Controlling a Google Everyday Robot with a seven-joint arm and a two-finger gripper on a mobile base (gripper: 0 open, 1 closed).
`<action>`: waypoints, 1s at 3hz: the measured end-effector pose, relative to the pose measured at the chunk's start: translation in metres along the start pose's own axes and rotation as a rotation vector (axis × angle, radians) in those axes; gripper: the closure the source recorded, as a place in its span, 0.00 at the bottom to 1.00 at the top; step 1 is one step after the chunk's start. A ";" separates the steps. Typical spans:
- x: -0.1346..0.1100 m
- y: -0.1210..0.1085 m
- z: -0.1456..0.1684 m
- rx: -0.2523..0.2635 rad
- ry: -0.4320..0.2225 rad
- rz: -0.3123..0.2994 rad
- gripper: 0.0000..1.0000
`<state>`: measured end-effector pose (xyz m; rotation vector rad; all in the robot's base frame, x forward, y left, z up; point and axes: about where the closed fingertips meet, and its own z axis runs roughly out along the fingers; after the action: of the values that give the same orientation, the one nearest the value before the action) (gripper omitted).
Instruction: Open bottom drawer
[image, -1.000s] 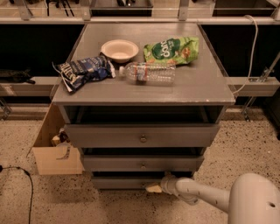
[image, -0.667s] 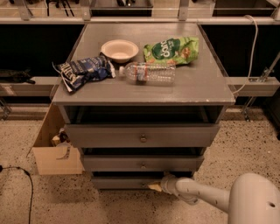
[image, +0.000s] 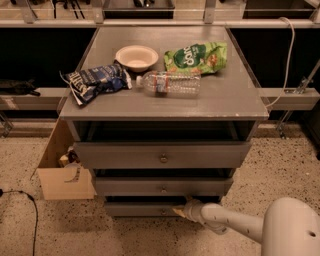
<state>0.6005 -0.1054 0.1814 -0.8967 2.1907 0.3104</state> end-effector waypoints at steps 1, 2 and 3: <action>0.013 0.010 -0.027 -0.040 -0.016 0.001 0.99; 0.017 0.013 -0.045 -0.062 -0.025 0.014 0.97; 0.017 0.013 -0.045 -0.062 -0.025 0.014 0.76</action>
Offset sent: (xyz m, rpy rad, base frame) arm -0.2945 -0.1241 0.0563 0.3624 0.2428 -0.0580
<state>0.5590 -0.1258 0.1999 -0.9071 2.1758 0.3958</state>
